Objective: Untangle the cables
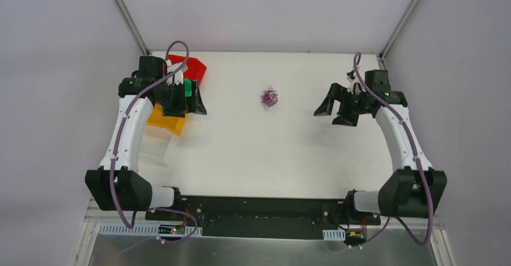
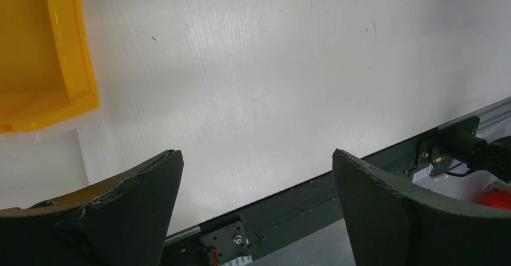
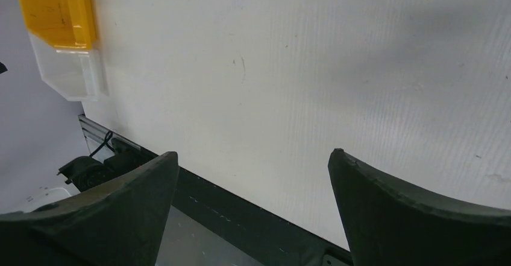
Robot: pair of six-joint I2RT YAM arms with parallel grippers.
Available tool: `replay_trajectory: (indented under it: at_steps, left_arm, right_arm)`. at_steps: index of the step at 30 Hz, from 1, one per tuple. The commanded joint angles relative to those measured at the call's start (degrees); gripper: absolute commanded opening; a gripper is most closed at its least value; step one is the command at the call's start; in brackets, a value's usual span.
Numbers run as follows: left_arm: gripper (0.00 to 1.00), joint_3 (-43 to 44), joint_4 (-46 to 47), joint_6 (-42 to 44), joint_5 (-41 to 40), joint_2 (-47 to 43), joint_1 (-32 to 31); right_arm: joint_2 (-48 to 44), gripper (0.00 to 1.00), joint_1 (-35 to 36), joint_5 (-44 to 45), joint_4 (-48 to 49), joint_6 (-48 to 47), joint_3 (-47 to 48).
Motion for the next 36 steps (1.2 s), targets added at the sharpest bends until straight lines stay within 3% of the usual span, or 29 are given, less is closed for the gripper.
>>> replay_trajectory:
  at_steps: [1,3,9,15,22,30,33,36]
  left_arm:
    - [1.00,2.55,8.19,-4.38,4.27,6.67,-1.34]
    - [1.00,3.12,11.85,-6.93,6.98,10.65,-2.34]
    - [1.00,6.23,25.92,-13.55,12.45,24.71,-6.68]
    - [1.00,10.74,44.43,-21.92,17.57,39.26,-11.20]
    - [0.77,16.48,66.63,-36.73,23.03,54.67,-15.06]
    - [0.70,15.78,75.03,-42.97,22.06,61.86,-19.04]
    - [0.54,15.22,75.68,-43.81,23.33,62.15,-20.23]
    - [0.28,12.49,75.68,-42.57,25.02,59.70,-21.45]
  right_arm:
    - [9.93,0.99,0.36,-3.75,4.39,3.65,6.64]
    - [14.44,0.99,0.87,-8.70,6.29,5.14,9.13]
    - [27.44,0.99,5.84,-8.29,15.70,12.16,15.36]
    - [43.66,0.89,9.89,-8.13,18.40,17.18,27.40]
    - [54.84,0.73,13.86,-5.32,24.26,20.13,35.66]
    - [60.28,0.58,15.20,-5.03,26.92,21.58,36.63]
    - [60.12,0.40,15.52,-5.44,28.16,22.68,34.48]
    - [57.55,0.17,15.44,-5.63,27.96,21.71,30.36]
